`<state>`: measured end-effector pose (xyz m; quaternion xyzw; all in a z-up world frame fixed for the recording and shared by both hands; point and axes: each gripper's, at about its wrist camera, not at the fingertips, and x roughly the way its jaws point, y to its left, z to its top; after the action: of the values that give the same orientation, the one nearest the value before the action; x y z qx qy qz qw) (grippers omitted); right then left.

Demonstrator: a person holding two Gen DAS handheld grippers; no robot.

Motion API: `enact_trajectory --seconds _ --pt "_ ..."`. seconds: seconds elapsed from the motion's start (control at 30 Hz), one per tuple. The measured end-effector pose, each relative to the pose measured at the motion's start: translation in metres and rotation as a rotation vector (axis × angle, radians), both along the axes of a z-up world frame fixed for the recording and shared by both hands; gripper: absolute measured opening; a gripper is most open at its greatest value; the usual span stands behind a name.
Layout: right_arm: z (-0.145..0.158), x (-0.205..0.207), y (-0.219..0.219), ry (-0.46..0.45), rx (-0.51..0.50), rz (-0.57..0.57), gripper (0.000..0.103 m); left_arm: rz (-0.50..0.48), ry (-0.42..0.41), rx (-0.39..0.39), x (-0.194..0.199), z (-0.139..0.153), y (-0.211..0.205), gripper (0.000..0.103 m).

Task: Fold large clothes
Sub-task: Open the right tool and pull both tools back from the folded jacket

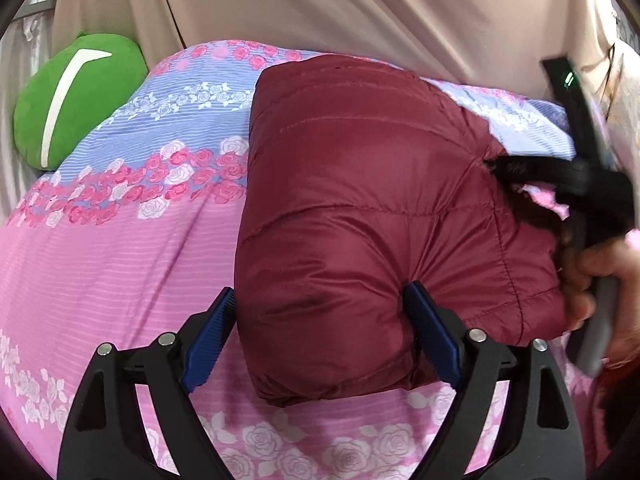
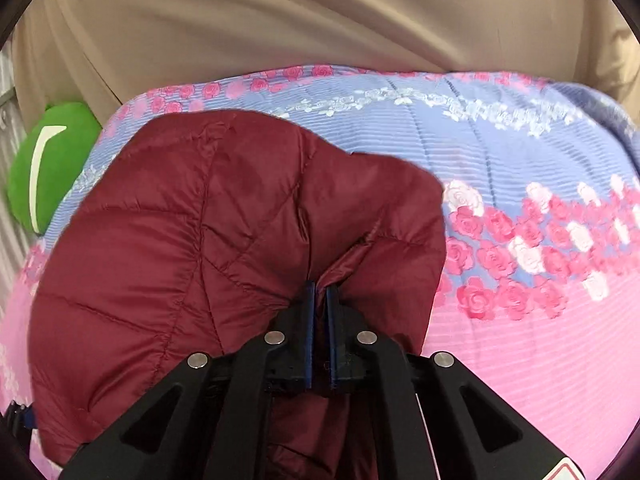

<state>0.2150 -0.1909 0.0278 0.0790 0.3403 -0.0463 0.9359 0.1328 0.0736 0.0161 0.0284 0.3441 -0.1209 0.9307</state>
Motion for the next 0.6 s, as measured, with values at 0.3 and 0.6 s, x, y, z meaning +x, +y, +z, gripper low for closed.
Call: enact_trajectory --seconds 0.3,0.6 --pt "0.049 -0.108 0.022 -0.131 0.008 0.133 0.01 0.018 -0.001 0.004 -0.002 0.002 0.001 0.083" --pt "-0.024 -0.092 0.017 0.026 -0.021 0.095 0.0 0.026 -0.021 0.012 -0.006 0.001 -0.001 0.085"
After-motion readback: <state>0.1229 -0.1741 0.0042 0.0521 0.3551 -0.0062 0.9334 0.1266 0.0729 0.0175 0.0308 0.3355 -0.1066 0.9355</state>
